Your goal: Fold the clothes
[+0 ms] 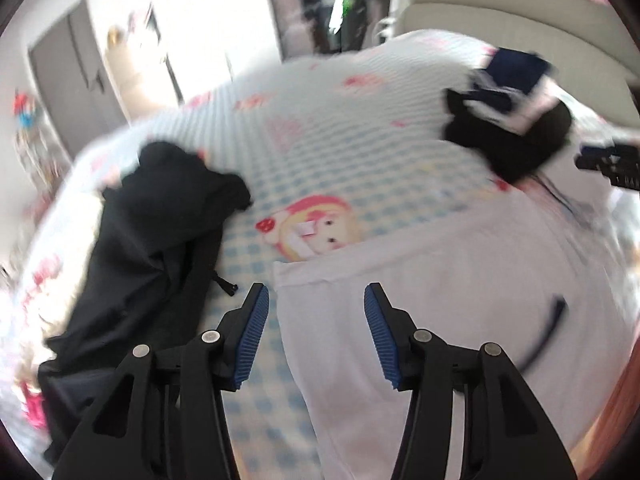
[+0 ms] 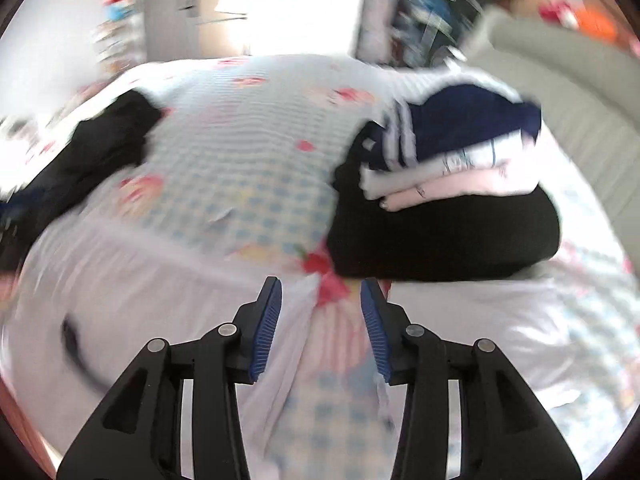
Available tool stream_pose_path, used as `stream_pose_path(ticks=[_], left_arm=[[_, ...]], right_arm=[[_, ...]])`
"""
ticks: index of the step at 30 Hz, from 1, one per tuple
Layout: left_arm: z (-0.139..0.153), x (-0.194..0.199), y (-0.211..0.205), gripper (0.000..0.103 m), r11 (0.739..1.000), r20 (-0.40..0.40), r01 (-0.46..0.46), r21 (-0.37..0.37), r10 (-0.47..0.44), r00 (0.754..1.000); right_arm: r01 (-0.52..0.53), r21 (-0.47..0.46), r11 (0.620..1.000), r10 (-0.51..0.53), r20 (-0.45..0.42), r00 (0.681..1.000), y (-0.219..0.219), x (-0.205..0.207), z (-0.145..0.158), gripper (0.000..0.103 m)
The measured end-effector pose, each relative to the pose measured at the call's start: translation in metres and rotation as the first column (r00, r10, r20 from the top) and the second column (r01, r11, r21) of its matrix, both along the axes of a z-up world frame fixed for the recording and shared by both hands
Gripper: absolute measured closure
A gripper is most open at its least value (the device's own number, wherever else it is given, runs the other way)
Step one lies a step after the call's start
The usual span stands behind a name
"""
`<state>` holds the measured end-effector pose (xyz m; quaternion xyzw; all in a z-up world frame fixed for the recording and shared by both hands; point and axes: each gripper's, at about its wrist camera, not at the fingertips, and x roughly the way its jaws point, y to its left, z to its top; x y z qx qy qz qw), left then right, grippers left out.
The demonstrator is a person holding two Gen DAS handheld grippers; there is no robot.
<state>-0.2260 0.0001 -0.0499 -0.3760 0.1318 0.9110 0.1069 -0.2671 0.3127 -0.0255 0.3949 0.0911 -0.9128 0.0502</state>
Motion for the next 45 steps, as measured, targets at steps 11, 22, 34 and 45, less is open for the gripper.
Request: stream_pose_path(ticks=[11,22,34,45], left_arm=[[-0.052,0.112,0.035,0.051,0.97,0.141,-0.094,0.222,0.063,0.988],[-0.09,0.123,0.056,0.065,0.997,0.157,-0.065,0.046,0.057,0.986],[-0.082,0.129,0.013,0.047,0.967,0.148,-0.18,0.178,0.154,0.977],[-0.062,0.15,-0.015,0.047,0.95,0.095,-0.233,0.206,0.218,0.971]], right_arm=[[0.038,-0.022,0.999,-0.037,0.028,0.999,-0.054,0.132,-0.031,0.061],[0.049,0.049,0.998,-0.055,0.128,0.99,-0.103,0.165,-0.094,0.061],[0.207,-0.07,0.976,-0.198,0.117,0.973,-0.036,0.178,-0.084,0.06],[0.302,-0.158,0.94,-0.28,0.145,0.949,0.003,0.186,-0.09,0.059]])
